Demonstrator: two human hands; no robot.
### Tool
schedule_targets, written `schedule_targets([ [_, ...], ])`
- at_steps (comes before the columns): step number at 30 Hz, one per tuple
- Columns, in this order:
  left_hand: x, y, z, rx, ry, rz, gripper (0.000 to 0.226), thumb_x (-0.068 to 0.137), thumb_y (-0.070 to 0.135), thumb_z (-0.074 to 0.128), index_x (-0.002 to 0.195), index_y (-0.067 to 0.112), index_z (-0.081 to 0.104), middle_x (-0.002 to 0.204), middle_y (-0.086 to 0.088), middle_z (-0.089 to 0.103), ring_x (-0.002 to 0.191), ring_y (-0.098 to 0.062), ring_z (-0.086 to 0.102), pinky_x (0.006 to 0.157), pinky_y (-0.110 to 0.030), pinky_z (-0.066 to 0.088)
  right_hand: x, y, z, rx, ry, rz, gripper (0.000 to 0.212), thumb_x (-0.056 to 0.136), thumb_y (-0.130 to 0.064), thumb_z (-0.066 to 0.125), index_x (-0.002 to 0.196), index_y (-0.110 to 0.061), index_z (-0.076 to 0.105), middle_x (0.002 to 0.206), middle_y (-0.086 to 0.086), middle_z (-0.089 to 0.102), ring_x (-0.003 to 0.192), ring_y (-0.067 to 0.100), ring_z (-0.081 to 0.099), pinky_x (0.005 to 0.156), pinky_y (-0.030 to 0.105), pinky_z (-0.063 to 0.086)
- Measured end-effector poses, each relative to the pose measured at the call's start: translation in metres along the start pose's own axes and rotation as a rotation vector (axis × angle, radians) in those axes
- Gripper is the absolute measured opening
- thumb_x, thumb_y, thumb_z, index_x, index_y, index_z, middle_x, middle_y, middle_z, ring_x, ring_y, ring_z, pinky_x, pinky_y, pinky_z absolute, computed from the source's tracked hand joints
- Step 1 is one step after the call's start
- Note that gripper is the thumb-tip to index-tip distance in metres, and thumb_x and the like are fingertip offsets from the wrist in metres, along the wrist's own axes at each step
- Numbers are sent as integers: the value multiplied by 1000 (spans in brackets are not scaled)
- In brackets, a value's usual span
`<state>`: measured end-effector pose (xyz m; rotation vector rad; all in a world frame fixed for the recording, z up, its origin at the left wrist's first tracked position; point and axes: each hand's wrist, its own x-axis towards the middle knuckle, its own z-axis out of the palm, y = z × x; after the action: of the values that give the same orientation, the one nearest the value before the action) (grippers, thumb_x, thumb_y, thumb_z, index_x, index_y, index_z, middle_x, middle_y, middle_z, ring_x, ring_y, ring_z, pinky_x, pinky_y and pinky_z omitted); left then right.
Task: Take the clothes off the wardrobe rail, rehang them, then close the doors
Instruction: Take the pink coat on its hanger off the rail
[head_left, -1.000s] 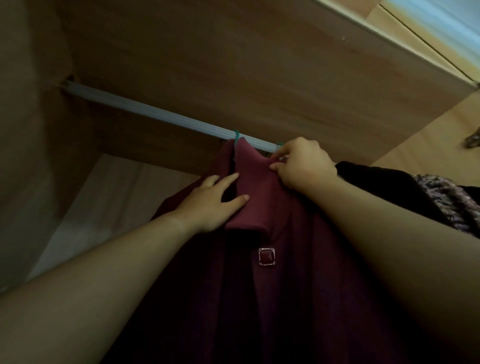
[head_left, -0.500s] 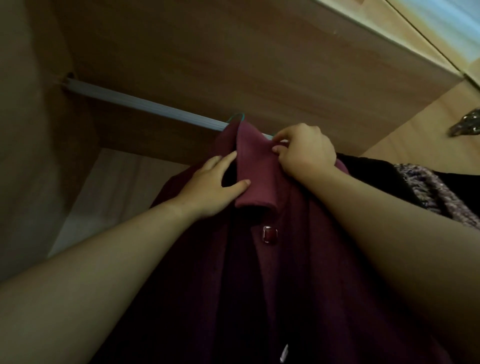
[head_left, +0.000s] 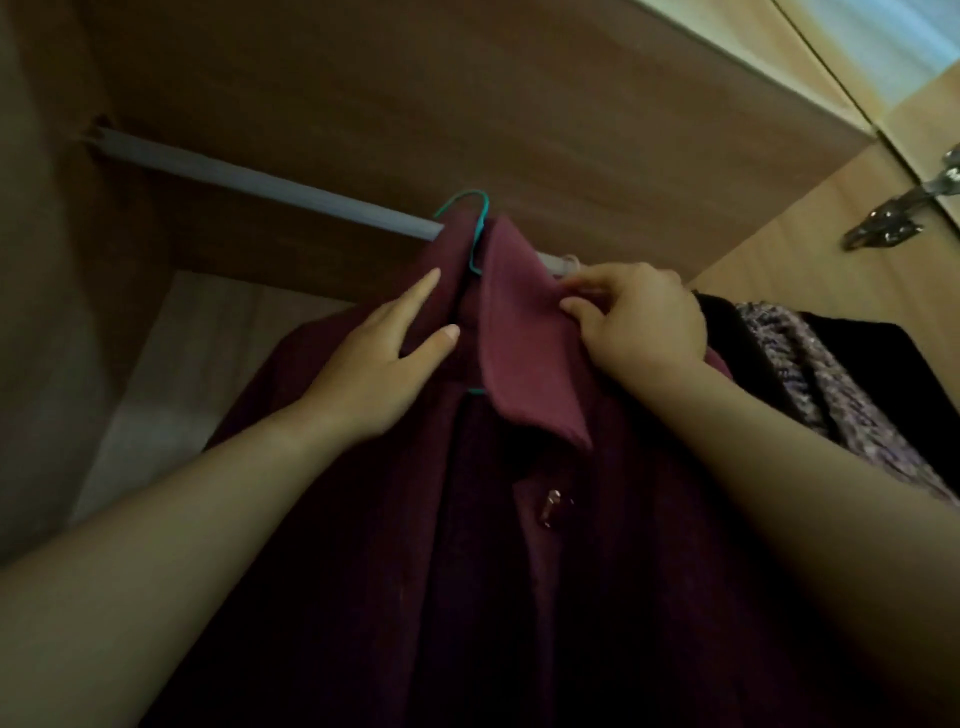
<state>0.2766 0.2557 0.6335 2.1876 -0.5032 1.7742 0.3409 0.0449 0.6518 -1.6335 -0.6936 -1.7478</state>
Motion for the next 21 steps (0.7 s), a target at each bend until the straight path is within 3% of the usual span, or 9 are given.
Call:
schedule_targets([
  [3, -44, 7, 2, -99, 1, -73, 47, 93, 44, 46, 137, 53, 30, 120, 23, 53, 114, 0, 48, 94, -22, 33, -49, 15, -9, 3, -49, -30, 22, 86, -35, 60, 107, -39, 67, 106, -10, 68, 99, 17, 62, 80, 32, 50],
  [5, -67, 7, 3, -91, 40, -88, 42, 94, 43, 45, 134, 48, 37, 106, 23, 55, 101, 5, 52, 83, -18, 37, -81, 24, -13, 46, -65, -39, 20, 84, -34, 63, 104, -39, 68, 100, -11, 69, 90, 15, 63, 77, 35, 52],
  [8, -91, -3, 6, 36, 59, -109, 39, 93, 41, 46, 132, 35, 46, 118, 11, 53, 108, -5, 51, 89, -22, 37, -123, 33, -17, 119, -82, -40, 19, 82, -33, 67, 99, -39, 70, 87, -12, 67, 75, 9, 61, 68, 33, 53],
  [11, -122, -10, 8, 120, -139, -183, 59, 86, 66, 34, 134, 33, 45, 132, 6, 52, 121, -13, 48, 102, -35, 36, -155, 38, -26, 193, -74, -30, 18, 81, -32, 68, 97, -39, 71, 82, -13, 66, 69, 4, 59, 63, 31, 52],
  [13, -146, -4, 8, 211, -203, -186, 67, 79, 73, 23, 131, 36, 44, 127, 8, 57, 116, -14, 53, 100, -41, 40, -175, 41, -35, 223, -87, -25, 18, 80, -32, 68, 96, -38, 71, 81, -13, 67, 68, 3, 60, 63, 30, 52],
  [15, -165, 10, 6, 216, -168, -199, 58, 80, 76, 31, 120, 38, 49, 111, 13, 63, 99, -12, 59, 87, -36, 46, -194, 45, -45, 270, -147, -9, 18, 79, -33, 69, 96, -40, 71, 81, -16, 66, 68, 2, 58, 63, 28, 50],
  [18, -199, 37, 4, 182, -101, -305, 37, 81, 70, 46, 102, 42, 56, 89, 19, 66, 80, -5, 62, 75, -33, 50, -227, 53, -65, 304, -293, 6, 22, 80, -36, 67, 99, -47, 67, 82, -21, 63, 72, -2, 57, 64, 12, 40],
  [21, -237, 68, 7, 195, -44, -420, 28, 78, 65, 52, 93, 43, 60, 77, 13, 68, 68, -6, 62, 69, -31, 50, -261, 62, -86, 417, -440, 24, 28, 82, -32, 66, 106, -47, 64, 91, -19, 64, 83, -1, 60, 73, 16, 45],
])
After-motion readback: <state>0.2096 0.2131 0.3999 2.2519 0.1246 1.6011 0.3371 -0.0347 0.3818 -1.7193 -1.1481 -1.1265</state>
